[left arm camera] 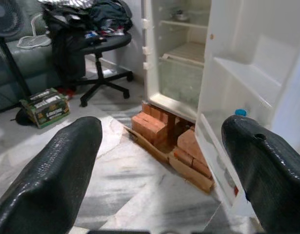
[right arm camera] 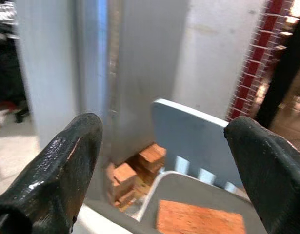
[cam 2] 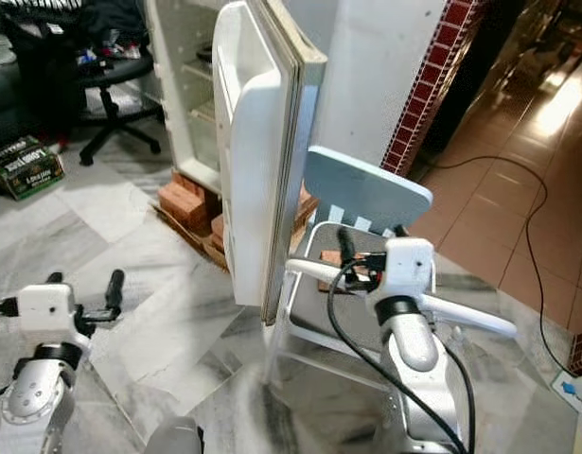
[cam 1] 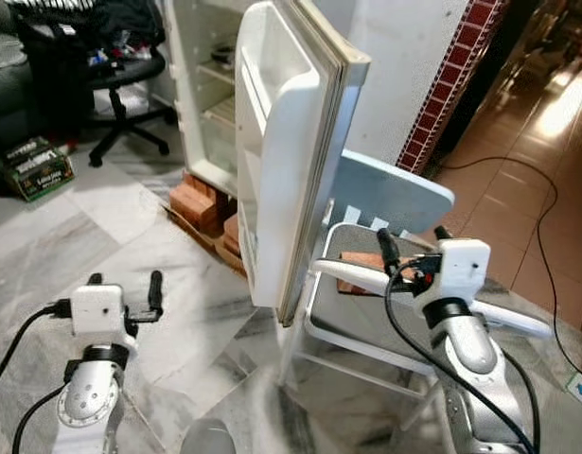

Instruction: Restocking fridge

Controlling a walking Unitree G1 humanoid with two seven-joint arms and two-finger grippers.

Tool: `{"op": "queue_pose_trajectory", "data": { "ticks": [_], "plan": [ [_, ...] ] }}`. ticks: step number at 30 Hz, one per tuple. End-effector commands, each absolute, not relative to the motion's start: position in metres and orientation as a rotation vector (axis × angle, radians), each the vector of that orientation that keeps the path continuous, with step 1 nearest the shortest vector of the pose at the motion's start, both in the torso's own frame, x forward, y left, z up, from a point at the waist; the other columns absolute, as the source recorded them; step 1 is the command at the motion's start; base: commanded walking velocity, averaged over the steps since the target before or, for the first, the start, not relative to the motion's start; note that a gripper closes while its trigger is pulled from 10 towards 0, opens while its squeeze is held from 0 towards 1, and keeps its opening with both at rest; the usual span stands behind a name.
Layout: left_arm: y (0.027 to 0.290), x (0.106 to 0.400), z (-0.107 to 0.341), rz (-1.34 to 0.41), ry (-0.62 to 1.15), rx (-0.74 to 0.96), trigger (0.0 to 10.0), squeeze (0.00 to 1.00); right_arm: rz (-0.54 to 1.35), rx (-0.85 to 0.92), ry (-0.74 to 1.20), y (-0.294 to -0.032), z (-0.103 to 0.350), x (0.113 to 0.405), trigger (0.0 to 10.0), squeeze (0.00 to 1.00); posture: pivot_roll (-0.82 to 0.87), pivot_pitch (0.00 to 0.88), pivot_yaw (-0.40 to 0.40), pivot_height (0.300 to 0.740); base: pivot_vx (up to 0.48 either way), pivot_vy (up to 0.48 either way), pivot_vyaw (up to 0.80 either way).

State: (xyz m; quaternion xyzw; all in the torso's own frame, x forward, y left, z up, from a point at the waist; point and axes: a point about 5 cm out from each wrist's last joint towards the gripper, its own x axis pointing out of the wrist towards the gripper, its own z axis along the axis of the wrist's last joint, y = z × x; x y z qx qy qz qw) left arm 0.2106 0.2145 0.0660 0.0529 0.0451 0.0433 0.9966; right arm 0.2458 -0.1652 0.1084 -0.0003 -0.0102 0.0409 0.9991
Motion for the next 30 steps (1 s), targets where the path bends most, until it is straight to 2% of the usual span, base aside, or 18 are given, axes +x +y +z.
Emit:
{"op": "queue_pose_trajectory", "data": {
  "ticks": [1, 11, 15, 26, 30],
  "plan": [
    [0.214, 0.211, 0.068, 0.08, 0.081, 0.106, 10.0, 0.0, 0.095, -0.006, -0.055, -0.163, 0.118, 0.248, 10.0, 0.0, 0.15, 0.0, -0.048, 0.74, 0.352, 0.0, 0.68],
    [0.214, 0.211, 0.067, 0.07, 0.095, 0.091, 10.0, 0.0, 0.094, -0.006, -0.051, -0.165, 0.118, 0.254, 10.0, 0.0, 0.15, 0.0, -0.052, 0.74, 0.38, 0.0, 0.59],
    [0.212, 0.211, 0.065, 0.071, 0.104, 0.092, 10.0, 0.0, 0.087, -0.009, -0.049, -0.167, 0.118, 0.258, 10.0, 0.0, 0.15, 0.0, -0.053, 0.74, 0.337, 0.0, 0.11],
    [0.212, 0.213, 0.063, 0.084, 0.122, 0.079, 10.0, 0.0, 0.078, -0.009, -0.056, -0.171, 0.121, 0.266, 10.0, 0.0, 0.15, 0.0, -0.057, 0.74, 0.0, 0.0, 0.0],
    [0.212, 0.212, 0.062, 0.08, 0.131, 0.072, 10.0, 0.0, 0.154, 0.014, -0.044, -0.167, 0.12, 0.267, 10.0, 0.0, 0.15, 0.0, -0.057, 0.74, 0.0, 0.0, 0.0]
  ]
}}
